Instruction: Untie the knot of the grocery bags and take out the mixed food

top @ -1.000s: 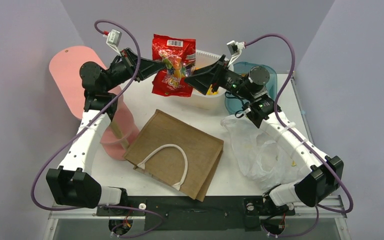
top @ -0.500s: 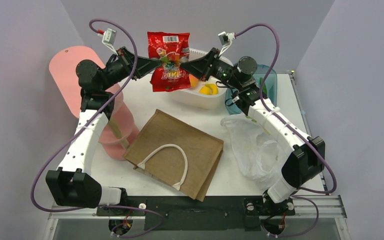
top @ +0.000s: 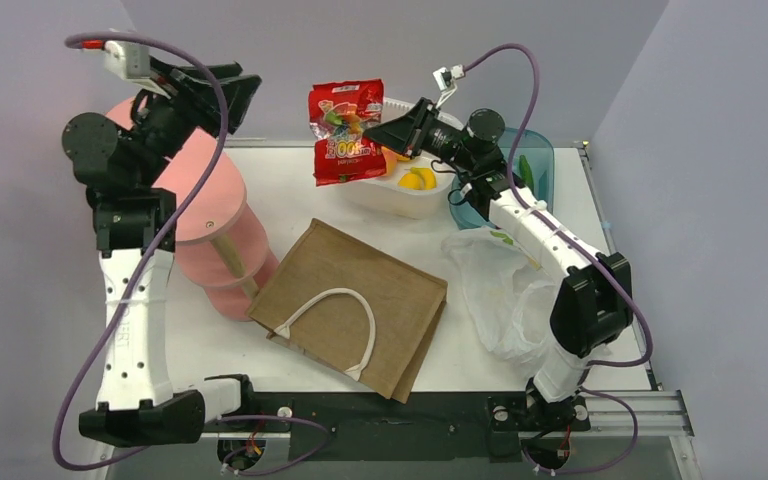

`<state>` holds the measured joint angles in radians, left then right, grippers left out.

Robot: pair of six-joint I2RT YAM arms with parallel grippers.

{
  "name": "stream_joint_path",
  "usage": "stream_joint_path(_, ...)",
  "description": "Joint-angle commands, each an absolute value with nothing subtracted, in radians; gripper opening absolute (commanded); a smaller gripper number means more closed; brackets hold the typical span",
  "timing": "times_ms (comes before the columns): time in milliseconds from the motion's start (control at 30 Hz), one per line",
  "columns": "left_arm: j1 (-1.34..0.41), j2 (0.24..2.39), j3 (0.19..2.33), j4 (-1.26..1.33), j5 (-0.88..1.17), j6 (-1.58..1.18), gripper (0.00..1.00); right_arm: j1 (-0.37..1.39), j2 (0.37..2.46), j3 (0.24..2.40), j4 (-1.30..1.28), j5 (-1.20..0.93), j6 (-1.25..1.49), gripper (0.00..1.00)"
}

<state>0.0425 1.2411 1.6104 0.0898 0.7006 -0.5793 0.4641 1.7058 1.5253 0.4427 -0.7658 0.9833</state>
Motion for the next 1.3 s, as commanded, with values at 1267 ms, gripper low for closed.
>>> stream_joint_path(1267, 0.198, 1.072, 1.611, -0.170, 0.407, -0.333, 0.46, 0.843, 2.329, 2.061, 0.809, -0.788, 1.270, 0.00)
